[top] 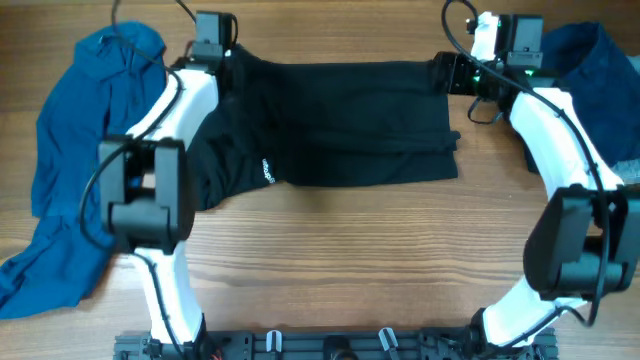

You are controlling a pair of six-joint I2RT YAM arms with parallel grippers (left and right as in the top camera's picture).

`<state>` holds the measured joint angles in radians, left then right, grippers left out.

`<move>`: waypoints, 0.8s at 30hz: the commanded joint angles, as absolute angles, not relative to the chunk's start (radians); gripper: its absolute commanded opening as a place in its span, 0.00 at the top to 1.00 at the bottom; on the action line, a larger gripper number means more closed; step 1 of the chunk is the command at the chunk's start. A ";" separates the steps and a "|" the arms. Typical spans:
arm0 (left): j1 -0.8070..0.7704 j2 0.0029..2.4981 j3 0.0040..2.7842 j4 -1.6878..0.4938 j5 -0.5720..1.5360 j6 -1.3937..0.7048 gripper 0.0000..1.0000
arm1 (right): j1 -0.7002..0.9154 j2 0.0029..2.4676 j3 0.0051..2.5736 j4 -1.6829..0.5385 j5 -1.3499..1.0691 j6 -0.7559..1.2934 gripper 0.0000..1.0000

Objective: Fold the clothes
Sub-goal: 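Lay the folded hem at the top edge and open both grippers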

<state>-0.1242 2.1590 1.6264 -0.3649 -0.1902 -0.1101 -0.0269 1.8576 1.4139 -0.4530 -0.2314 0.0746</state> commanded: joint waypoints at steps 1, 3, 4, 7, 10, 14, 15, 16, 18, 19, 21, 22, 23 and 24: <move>-0.121 2.011 1.643 -0.403 -0.210 -0.143 0.96 | -0.013 1.895 1.431 -0.422 -0.230 0.081 0.06; -0.123 1.982 1.643 -0.419 -0.206 -0.144 0.96 | -0.013 1.901 1.431 -0.393 -0.230 0.080 0.06; -0.125 1.972 1.643 -0.426 -0.205 -0.147 0.96 | -0.013 1.906 1.431 -0.376 -0.229 0.080 0.06; -0.128 1.957 1.643 -0.441 -0.199 -0.146 0.96 | -0.013 1.927 1.431 -0.315 -0.230 0.080 0.10; -0.129 1.958 1.643 -0.454 -0.199 -0.146 0.96 | -0.013 1.967 1.431 -0.253 -0.229 0.080 0.14; -0.129 1.958 1.643 -0.457 -0.199 -0.146 0.96 | -0.013 2.044 1.431 -0.195 -0.230 0.080 0.15; -0.129 1.958 1.643 -0.458 -0.199 -0.146 0.96 | -0.013 2.062 1.432 -0.186 -0.230 0.081 0.16; -0.129 1.958 1.643 -0.458 -0.199 -0.146 0.96 | -0.013 2.077 1.432 -0.178 -0.230 0.080 0.15; -0.129 1.958 1.643 -0.458 -0.199 -0.147 0.96 | -0.012 2.105 1.432 -0.160 -0.231 0.081 0.16; -0.129 1.958 1.643 -0.458 -0.199 -0.147 0.96 | -0.012 2.122 1.432 -0.145 -0.238 0.081 0.16; -0.131 1.959 1.643 -0.461 -0.199 -0.146 0.96 | -0.012 2.148 1.432 -0.118 -0.253 0.086 0.17; -0.133 1.959 1.643 -0.463 -0.199 -0.146 0.96 | -0.011 2.160 1.432 -0.107 -0.253 0.096 0.18; -0.134 1.959 1.643 -0.466 -0.199 -0.146 0.96 | -0.010 2.173 1.432 -0.092 -0.253 0.109 0.18; -0.134 1.959 1.643 -0.470 -0.199 -0.146 0.96 | -0.010 2.184 1.432 -0.080 -0.260 0.113 0.20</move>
<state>-0.1280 1.9675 1.6318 -0.4644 -0.1894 -0.1368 -0.0177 2.1399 1.4151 -0.1120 -0.2329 0.0856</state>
